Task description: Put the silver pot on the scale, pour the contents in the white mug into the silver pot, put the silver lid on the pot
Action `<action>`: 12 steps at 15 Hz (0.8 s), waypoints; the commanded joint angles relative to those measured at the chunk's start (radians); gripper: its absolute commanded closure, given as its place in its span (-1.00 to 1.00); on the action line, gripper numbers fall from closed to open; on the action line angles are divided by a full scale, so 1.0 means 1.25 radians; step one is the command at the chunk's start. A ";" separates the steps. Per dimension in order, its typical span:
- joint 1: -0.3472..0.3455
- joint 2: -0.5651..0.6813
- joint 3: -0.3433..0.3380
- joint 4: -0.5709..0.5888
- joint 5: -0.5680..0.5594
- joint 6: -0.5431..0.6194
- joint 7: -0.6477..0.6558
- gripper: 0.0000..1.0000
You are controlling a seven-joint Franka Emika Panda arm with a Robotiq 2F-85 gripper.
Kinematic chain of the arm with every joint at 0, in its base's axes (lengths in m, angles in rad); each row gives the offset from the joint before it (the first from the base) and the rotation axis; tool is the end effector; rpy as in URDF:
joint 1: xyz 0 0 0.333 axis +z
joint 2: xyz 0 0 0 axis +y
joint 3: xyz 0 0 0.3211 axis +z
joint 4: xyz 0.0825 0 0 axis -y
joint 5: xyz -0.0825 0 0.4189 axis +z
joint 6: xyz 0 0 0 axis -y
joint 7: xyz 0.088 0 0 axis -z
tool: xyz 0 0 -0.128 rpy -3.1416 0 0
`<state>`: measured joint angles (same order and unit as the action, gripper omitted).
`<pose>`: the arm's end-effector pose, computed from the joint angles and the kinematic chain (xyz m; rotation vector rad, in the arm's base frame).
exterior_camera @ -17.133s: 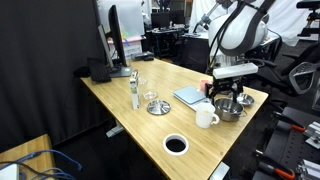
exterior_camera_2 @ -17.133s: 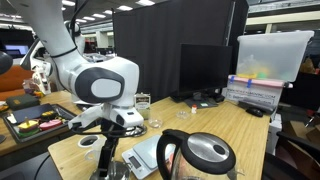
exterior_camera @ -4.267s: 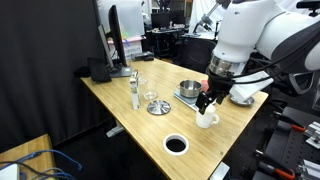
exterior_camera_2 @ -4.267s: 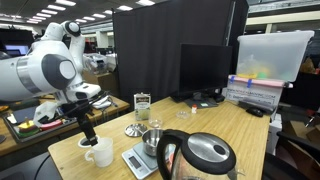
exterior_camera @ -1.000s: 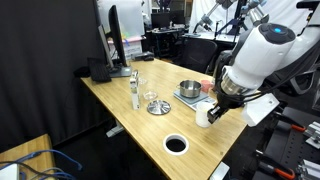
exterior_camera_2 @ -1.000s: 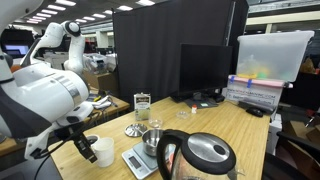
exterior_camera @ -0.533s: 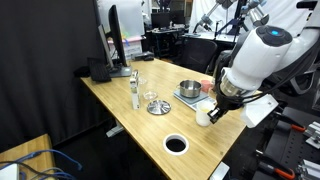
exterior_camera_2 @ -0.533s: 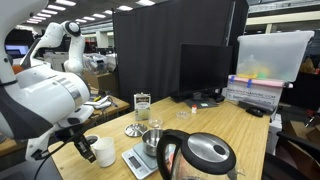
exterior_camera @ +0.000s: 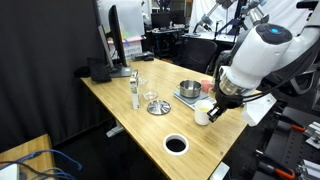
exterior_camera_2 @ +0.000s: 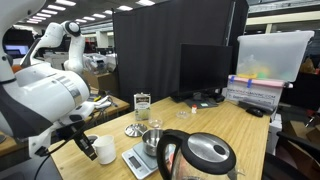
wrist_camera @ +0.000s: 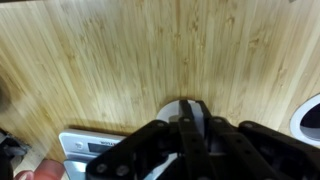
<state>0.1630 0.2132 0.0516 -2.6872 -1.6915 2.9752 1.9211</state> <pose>0.3324 0.1412 0.1045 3.0172 -0.0569 0.4382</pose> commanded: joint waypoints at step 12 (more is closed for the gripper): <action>-0.032 -0.128 -0.022 -0.063 0.370 -0.037 -0.558 0.95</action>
<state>0.1453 0.0999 0.0285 -2.7471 -1.3446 2.9605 1.3652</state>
